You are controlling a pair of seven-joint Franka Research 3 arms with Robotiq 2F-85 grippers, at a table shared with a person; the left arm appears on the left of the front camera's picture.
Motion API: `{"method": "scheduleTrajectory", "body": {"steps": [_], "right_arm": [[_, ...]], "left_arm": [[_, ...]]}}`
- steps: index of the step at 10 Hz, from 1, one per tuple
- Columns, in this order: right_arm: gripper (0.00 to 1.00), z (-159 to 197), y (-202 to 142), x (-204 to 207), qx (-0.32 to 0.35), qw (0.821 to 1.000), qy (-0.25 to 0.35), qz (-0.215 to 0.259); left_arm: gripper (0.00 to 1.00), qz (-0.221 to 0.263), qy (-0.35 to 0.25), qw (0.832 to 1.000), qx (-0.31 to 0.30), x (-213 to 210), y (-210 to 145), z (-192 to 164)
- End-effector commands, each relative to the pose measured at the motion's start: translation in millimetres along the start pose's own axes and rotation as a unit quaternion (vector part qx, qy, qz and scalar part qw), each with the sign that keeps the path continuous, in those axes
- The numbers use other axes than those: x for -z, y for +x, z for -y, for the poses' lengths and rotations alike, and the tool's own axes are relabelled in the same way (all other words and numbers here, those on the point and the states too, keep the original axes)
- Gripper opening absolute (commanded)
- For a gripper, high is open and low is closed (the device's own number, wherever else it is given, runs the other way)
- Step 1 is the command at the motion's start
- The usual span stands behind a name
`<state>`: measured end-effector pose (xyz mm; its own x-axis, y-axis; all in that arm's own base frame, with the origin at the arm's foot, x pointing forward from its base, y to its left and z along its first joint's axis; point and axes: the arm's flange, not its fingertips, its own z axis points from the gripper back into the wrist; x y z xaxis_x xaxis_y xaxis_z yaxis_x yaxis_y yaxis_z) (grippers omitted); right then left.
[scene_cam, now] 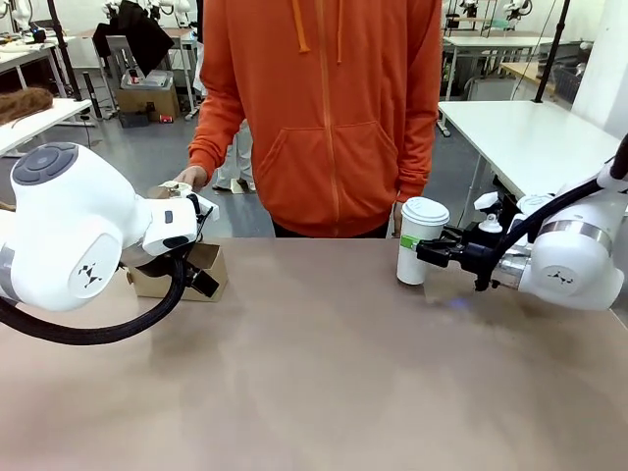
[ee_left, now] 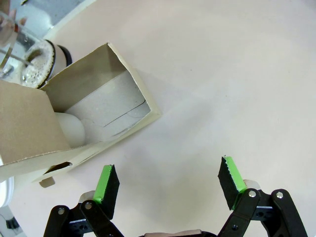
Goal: Pour a drink into a cup and package it in a carrier.
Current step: When a person places the Paper Cup Lid on the 600 ml Paper Cup , lift the 600 ml Paper Cup.
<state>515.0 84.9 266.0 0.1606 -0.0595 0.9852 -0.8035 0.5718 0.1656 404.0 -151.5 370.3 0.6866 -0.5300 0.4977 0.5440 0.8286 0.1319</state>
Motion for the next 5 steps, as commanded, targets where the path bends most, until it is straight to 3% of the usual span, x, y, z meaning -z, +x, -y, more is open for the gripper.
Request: {"method": "scheduleTrajectory", "body": {"steps": [1, 5], "right_arm": [[0.80, -15.4, 60.9, -22.2, 0.019, 0.999, 0.036, -0.009], [0.80, -57.1, 154.4, -61.1, 0.009, 0.999, 0.050, -0.011]], "left_arm": [[1.00, 0.001, 0.000, 1.000, 0.000, -0.4, -0.2, -0.1], [1.00, 0.001, 0.000, 1.000, 0.000, -0.4, -0.2, -0.1]]}}
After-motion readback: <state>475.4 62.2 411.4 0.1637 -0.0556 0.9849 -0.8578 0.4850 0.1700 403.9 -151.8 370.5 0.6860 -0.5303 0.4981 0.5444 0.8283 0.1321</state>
